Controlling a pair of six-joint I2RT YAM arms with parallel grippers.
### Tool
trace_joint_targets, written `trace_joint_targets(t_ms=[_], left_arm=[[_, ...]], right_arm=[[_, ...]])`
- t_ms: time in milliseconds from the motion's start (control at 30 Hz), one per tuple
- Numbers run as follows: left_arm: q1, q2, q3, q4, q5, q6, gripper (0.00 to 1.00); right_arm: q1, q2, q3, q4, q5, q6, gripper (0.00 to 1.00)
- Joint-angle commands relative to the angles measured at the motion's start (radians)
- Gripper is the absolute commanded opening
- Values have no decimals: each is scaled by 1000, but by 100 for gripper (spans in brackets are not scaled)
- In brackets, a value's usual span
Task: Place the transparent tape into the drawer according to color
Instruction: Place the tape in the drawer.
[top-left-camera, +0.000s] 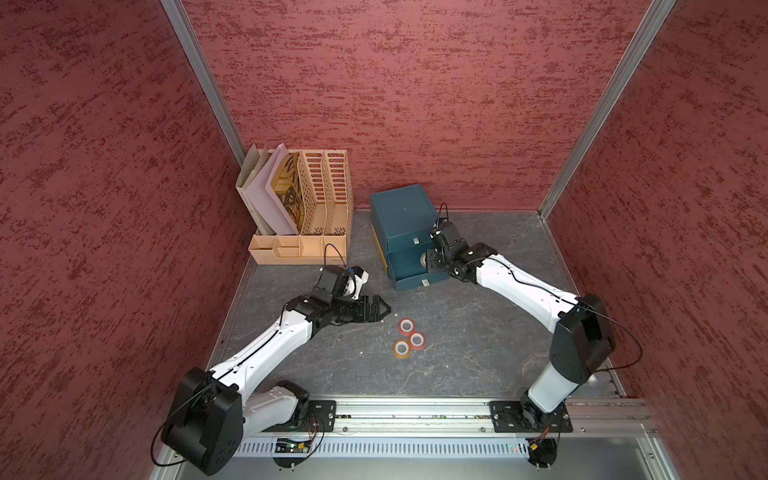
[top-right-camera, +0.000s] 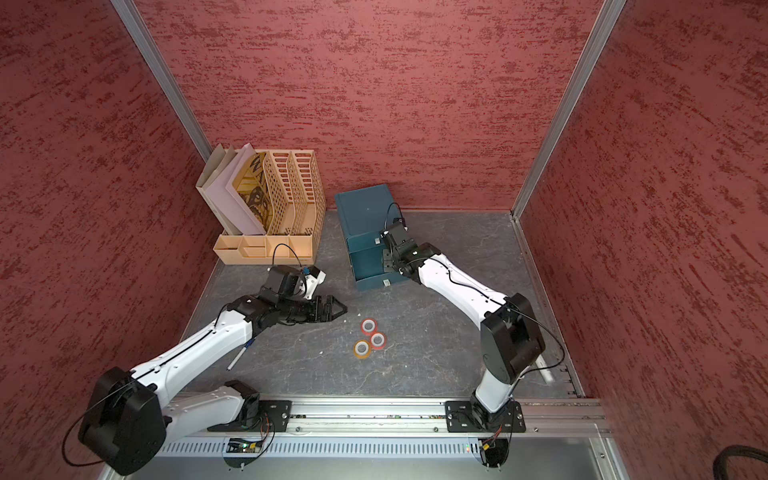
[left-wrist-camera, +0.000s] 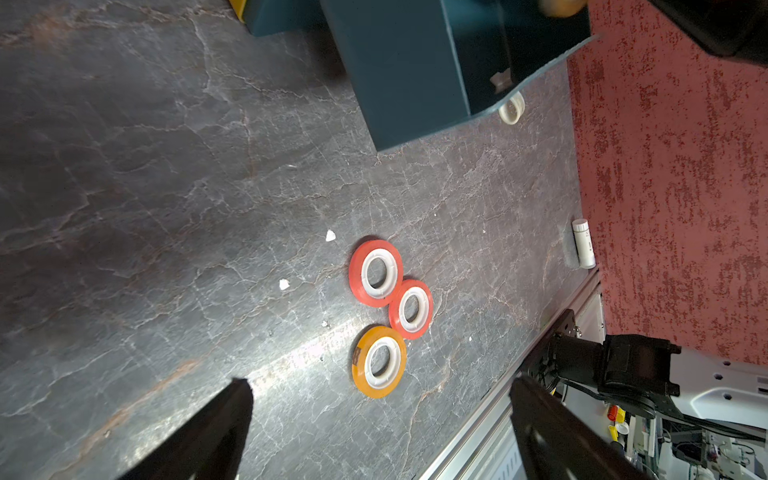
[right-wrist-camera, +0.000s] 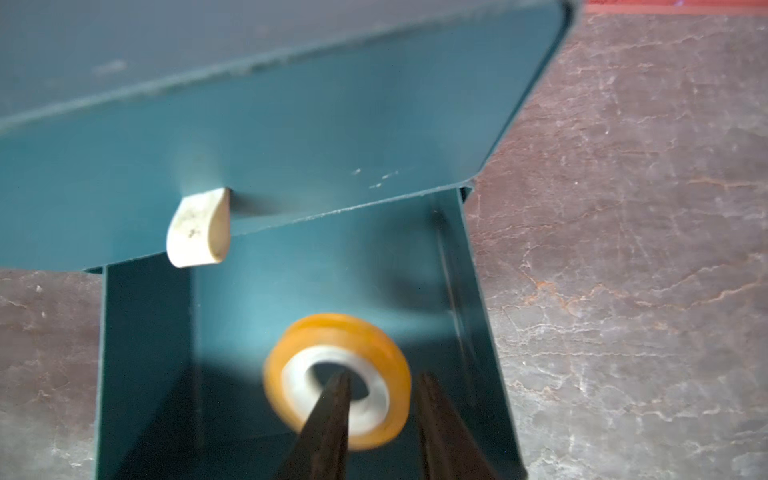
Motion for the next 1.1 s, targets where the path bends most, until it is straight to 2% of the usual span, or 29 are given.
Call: trace_joint_targets(t_ms=[0, 367, 467, 567, 800, 1067], left_arm=[[-14, 3, -11, -5, -21, -6, 100], [-96, 45, 34, -109, -80, 30, 100], [-125, 64, 52, -140, -99, 52, 100], [-162, 89, 72, -168, -123, 75, 100], [-265, 151, 112, -231, -198, 127, 94], [-356, 211, 135, -265, -291, 120, 84]], right_arm=[[-6, -8, 35, 36, -11, -5, 47], [-6, -97, -16, 16, -68, -1, 69], [-6, -143, -40, 1, -105, 2, 80], [-6, -183, -66, -21, -165, 20, 97], [-6, -294, -164, -63, -303, 70, 99], [-6, -456, -312, -138, -314, 105, 99]])
